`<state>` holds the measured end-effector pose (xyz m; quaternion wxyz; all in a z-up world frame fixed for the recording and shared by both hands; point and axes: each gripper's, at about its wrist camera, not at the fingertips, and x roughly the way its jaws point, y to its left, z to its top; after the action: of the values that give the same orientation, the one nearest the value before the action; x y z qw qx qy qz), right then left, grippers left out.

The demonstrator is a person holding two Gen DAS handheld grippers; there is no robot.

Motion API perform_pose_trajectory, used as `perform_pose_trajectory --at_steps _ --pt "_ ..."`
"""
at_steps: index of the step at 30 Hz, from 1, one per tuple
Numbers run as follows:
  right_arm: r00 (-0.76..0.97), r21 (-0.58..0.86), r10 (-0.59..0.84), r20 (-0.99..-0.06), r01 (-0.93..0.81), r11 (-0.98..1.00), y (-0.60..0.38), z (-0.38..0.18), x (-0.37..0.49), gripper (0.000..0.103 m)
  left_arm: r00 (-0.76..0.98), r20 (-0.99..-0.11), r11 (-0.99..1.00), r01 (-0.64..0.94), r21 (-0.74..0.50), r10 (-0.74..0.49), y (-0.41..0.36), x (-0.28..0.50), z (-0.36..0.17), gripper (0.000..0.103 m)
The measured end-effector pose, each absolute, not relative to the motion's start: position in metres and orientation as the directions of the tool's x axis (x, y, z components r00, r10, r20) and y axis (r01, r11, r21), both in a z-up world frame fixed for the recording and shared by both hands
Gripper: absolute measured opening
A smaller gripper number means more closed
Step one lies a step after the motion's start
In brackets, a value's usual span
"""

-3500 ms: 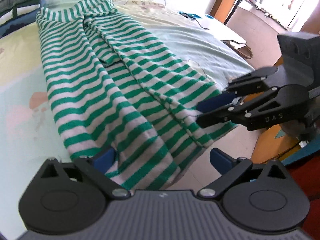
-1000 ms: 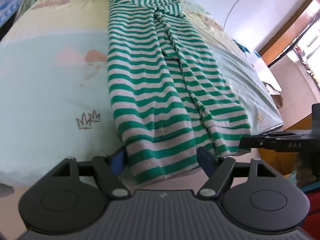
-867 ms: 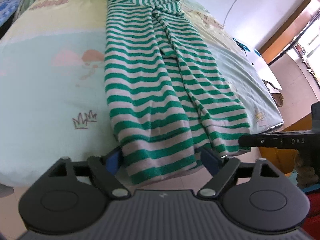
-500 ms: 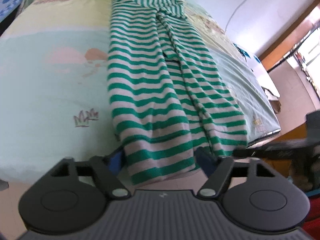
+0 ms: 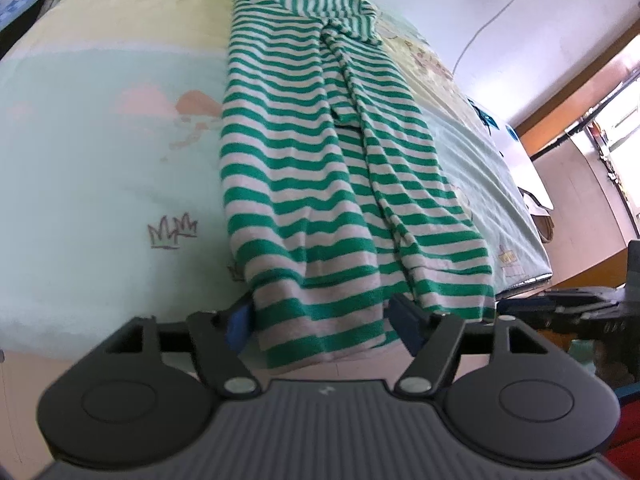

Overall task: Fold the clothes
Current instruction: 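Grasp the hem end of the striped shirt with both grippers, then lift the hem end with both grippers and fold it toward the collar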

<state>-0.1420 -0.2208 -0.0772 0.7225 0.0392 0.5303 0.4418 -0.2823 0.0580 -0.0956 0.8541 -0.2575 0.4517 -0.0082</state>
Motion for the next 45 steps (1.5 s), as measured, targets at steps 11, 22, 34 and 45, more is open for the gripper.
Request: perform_pose_trajectory --at_steps 11,22,34,45 --pt "0.047 0.529 0.661 -0.748 -0.558 0.639 -0.205 -0.100 -0.133 0.010 0.586 -0.788 0.890 -0.236 -0.390 -0.190 0.056 -0.280 -0.095 0.050" --pt "-0.015 0.672 0.760 -0.650 -0.478 0.566 -0.222 -0.088 -0.111 0.004 0.569 -0.803 0.869 -0.294 -0.399 -0.176 0.066 -0.276 -0.084 0.008" --pt "0.020 0.776 0.845 -0.534 -0.385 0.499 -0.219 -0.059 -0.075 0.004 0.658 -0.724 0.811 -0.300 -0.503 -0.206 0.096 -0.255 -0.042 0.007" --pt "0.138 0.786 0.851 -0.507 -0.332 0.522 -0.195 -0.059 -0.023 0.004 0.673 -0.699 0.781 -0.291 -0.552 -0.243 0.144 -0.195 -0.042 0.007"
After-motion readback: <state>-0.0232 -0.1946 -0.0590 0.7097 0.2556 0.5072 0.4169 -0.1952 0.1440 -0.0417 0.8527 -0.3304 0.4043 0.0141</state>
